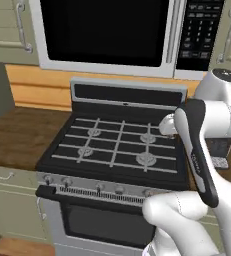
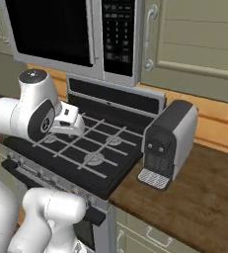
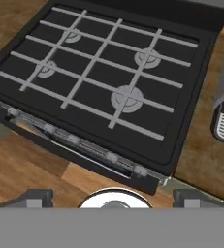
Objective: Navigate to the fridge.
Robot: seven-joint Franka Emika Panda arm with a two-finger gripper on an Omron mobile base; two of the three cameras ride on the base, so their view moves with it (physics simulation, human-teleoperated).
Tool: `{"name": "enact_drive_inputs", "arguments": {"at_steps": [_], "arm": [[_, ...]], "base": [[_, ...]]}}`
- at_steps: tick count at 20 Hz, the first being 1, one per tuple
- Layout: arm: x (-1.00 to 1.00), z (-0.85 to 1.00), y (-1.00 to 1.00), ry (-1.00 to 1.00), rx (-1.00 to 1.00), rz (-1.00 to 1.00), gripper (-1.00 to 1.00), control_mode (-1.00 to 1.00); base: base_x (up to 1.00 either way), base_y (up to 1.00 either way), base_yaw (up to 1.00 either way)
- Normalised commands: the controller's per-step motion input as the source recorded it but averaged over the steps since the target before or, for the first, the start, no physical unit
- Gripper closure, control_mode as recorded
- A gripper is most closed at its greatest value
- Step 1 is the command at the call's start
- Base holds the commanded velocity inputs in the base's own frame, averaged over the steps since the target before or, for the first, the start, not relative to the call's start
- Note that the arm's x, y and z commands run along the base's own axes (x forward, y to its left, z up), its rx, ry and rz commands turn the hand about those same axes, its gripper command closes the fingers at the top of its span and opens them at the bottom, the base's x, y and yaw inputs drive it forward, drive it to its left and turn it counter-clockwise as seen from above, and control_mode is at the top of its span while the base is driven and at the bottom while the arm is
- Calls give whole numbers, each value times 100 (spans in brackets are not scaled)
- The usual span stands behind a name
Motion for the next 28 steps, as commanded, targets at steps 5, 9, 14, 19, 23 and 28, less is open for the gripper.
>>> {"name": "enact_drive_inputs", "arguments": {"at_steps": [5,9,14,19,23,28], "arm": [[0,0,0,0,0,0,-100,100],[0,0,0,0,0,0,-100,100],[0,0,0,0,0,0,-100,100],[0,0,0,0,0,0,-100,100],[0,0,0,0,0,0,-100,100],[0,0,0,0,0,0,-100,100]], "base": [[0,31,82],[0,33,82],[12,91,56],[95,100,7],[100,100,0],[100,100,0]]}}
